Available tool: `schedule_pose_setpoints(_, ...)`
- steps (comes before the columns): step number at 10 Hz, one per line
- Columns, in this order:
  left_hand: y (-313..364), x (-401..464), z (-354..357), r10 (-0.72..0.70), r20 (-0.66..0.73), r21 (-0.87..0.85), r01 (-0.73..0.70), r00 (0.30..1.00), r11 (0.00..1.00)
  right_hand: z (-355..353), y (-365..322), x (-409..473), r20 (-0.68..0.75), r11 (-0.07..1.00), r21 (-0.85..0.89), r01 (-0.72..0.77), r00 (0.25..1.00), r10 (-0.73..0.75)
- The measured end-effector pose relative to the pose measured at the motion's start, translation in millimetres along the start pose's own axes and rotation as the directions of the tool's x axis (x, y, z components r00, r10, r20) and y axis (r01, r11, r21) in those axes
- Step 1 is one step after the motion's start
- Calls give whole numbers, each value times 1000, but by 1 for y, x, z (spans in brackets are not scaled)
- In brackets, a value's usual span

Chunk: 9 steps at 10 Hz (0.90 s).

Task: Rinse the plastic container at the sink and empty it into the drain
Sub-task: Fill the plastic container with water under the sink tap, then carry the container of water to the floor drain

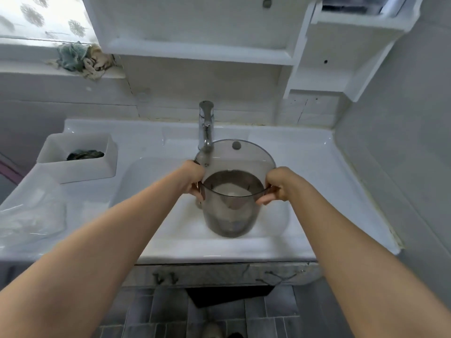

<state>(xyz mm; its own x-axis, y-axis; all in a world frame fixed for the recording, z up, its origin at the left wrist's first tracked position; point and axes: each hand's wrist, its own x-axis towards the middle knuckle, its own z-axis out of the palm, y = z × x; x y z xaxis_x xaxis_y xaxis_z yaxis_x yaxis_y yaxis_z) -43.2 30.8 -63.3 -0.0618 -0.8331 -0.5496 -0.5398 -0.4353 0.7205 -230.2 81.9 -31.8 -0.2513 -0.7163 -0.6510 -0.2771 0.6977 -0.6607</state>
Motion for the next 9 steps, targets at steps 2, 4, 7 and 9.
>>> schedule_pose_setpoints(2, -14, -59, -37, 18, -63, 33, -16, 998, 999, 19, -13, -60, 55, 984, -142, 103, 994, -96)
schedule_pose_setpoints(4, -63, -134, -94, -11, -194, -4, 11, 981, 1000, 77, -23, -127, 127, 936, -270, 224, 972, -196)
schedule_pose_setpoints(7, -204, -250, -185, -247, -325, -224, 179, 913, 958, 228, -20, -223, 376, 856, -311, 412, 881, -288)
schedule_pose_setpoints(9, -326, -328, -251, -429, -427, -417, 248, 796, 875, 380, -22, -255, 651, 764, -382, 521, 738, -178)
